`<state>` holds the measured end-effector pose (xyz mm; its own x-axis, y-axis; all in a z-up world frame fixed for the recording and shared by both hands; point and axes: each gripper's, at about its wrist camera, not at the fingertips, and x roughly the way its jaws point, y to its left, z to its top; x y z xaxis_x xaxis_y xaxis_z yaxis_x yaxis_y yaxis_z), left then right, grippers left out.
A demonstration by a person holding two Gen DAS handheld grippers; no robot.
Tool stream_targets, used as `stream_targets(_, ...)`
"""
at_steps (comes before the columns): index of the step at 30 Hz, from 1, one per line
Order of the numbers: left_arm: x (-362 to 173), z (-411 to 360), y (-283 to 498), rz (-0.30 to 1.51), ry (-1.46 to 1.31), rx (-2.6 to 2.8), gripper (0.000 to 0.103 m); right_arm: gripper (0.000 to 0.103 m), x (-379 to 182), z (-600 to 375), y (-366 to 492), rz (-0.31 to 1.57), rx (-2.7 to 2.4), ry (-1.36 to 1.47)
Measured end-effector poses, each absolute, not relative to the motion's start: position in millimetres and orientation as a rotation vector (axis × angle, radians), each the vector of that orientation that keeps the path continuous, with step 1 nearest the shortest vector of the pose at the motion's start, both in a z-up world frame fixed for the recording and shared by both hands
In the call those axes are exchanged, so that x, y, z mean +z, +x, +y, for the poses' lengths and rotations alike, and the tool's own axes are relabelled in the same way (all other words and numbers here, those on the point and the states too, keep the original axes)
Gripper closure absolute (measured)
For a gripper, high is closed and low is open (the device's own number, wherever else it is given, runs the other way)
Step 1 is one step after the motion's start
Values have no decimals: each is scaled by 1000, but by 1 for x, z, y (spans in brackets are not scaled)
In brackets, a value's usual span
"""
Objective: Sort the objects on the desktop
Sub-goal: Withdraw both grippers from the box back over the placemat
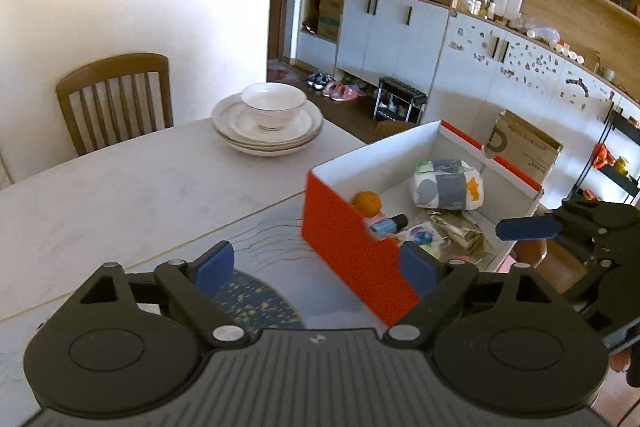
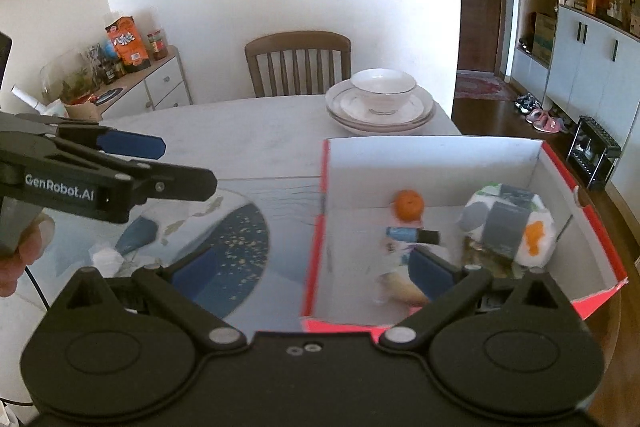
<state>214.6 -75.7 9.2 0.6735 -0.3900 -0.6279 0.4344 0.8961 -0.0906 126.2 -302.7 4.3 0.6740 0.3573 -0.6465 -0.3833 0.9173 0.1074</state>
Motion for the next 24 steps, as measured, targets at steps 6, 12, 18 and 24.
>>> stream_targets(6,4,-35,205,685,29,-426,0,1,10,-268,111,694,444,-57)
stream_targets(12,-6,-1,198,700,19,-407,0,1,4,-229,102,706,461,-86)
stream_targets(18,-15,34,197,701,22,-383,0,1,-3,-193,95,712,471,-101)
stream_targets(24,-27,72,200,690,60,-329,0,1,-9,-152,92,706,477,-112)
